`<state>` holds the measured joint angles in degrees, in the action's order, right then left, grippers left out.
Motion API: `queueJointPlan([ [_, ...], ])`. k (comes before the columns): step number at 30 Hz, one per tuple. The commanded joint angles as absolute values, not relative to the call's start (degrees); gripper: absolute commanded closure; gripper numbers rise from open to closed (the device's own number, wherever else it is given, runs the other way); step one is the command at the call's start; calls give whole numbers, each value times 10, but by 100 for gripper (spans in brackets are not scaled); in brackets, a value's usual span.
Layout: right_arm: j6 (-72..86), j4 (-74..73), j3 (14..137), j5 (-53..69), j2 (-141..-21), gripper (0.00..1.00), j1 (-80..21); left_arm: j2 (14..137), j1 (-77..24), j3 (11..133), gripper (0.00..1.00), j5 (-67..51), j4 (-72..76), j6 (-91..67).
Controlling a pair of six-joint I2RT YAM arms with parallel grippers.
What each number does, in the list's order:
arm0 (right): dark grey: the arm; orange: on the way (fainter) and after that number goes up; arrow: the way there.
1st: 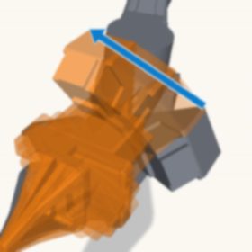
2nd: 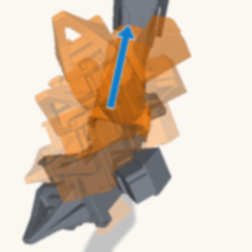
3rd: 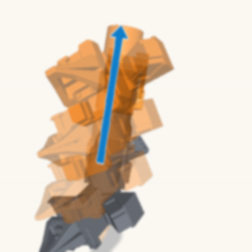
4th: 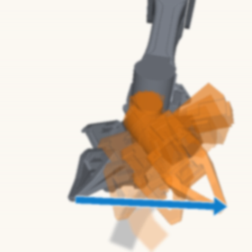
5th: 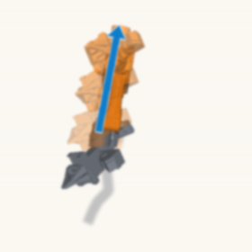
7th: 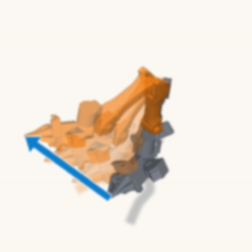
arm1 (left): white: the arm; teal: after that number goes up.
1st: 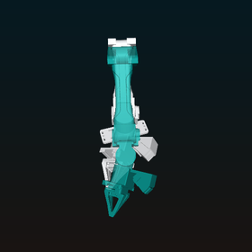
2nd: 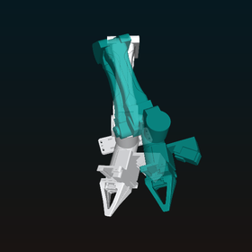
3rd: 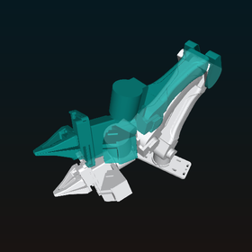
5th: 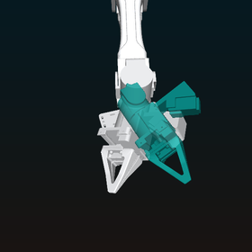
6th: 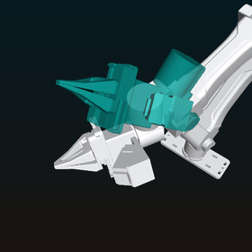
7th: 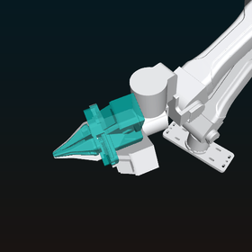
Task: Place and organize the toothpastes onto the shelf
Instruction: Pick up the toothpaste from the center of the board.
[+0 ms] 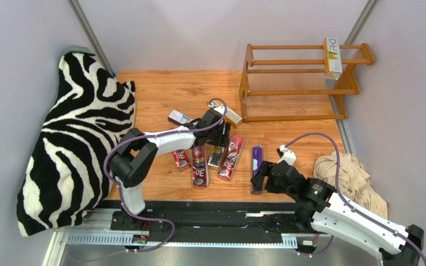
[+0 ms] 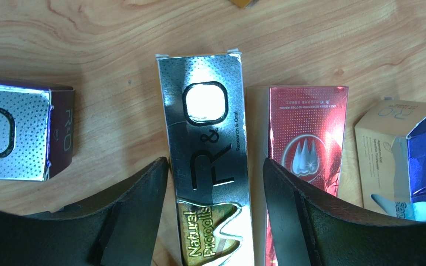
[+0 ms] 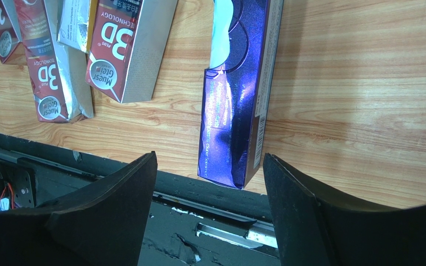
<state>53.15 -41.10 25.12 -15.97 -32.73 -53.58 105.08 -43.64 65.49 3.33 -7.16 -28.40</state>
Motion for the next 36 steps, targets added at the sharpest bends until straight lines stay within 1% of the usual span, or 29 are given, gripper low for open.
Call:
queueJointPlan([
  [1,539,-411,250,-173,-318,25,-540,1091,-441,659,29,52,-101,-285],
  [5,540,-410,249,-171,-318,25,-539,1089,-441,648,29,78,-102,-290],
  [9,540,-410,245,-170,-318,25,-539,1060,-441,627,29,83,-84,-285],
  [13,542,-401,241,-165,-319,26,-539,1064,-441,640,32,91,-106,-278],
  [16,541,-397,244,-161,-320,26,-539,1063,-441,633,39,89,-105,-279],
  [17,539,-398,245,-159,-321,26,-539,1062,-441,631,47,87,-103,-279],
  [19,534,-400,250,-158,-323,25,-539,1058,-441,627,52,86,-100,-280],
  [23,532,-384,256,-147,-328,25,-542,1046,-442,624,52,87,-105,-282],
  [29,516,-311,273,-136,-337,25,-567,973,-441,613,51,63,-123,-295],
  [32,513,-250,282,-144,-354,25,-595,918,-441,613,50,38,-135,-312],
  [36,519,-125,288,-159,-392,23,-633,839,-442,612,50,4,-142,-339],
])
